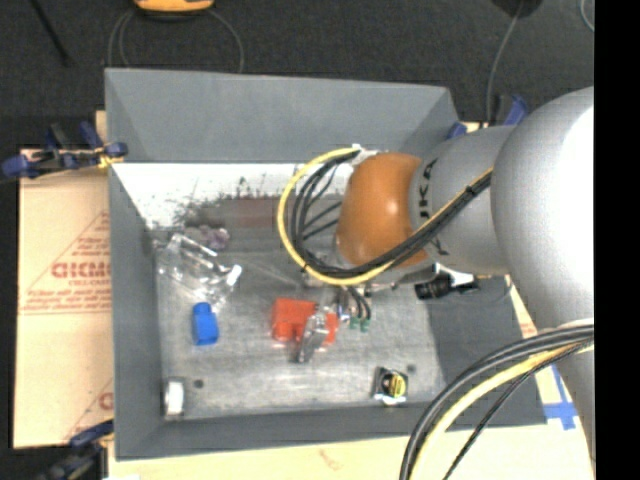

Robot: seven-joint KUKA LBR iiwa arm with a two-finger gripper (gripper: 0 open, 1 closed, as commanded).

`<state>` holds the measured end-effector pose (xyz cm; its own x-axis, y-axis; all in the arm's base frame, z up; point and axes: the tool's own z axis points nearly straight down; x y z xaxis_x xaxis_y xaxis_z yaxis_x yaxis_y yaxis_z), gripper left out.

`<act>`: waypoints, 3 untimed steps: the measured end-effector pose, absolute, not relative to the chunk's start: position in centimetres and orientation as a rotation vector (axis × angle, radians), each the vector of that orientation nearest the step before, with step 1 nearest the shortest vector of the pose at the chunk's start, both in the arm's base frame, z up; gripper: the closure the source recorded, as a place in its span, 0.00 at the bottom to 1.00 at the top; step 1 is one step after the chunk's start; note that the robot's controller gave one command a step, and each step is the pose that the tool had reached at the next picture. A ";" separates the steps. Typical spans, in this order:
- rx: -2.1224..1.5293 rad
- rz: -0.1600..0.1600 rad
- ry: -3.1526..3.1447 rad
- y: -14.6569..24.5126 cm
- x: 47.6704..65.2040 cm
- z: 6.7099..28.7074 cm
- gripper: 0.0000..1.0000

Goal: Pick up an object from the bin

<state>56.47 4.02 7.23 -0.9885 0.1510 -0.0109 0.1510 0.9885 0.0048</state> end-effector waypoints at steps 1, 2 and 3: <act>0.234 0.005 3.126 4.0 56.7 7.5 0.00; 0.233 0.006 3.115 4.0 57.0 7.8 1.00; 0.230 0.006 3.127 4.1 57.2 10.9 1.00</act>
Offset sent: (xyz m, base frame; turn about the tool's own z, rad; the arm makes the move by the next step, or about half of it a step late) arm 0.0000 0.0000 0.0000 0.0000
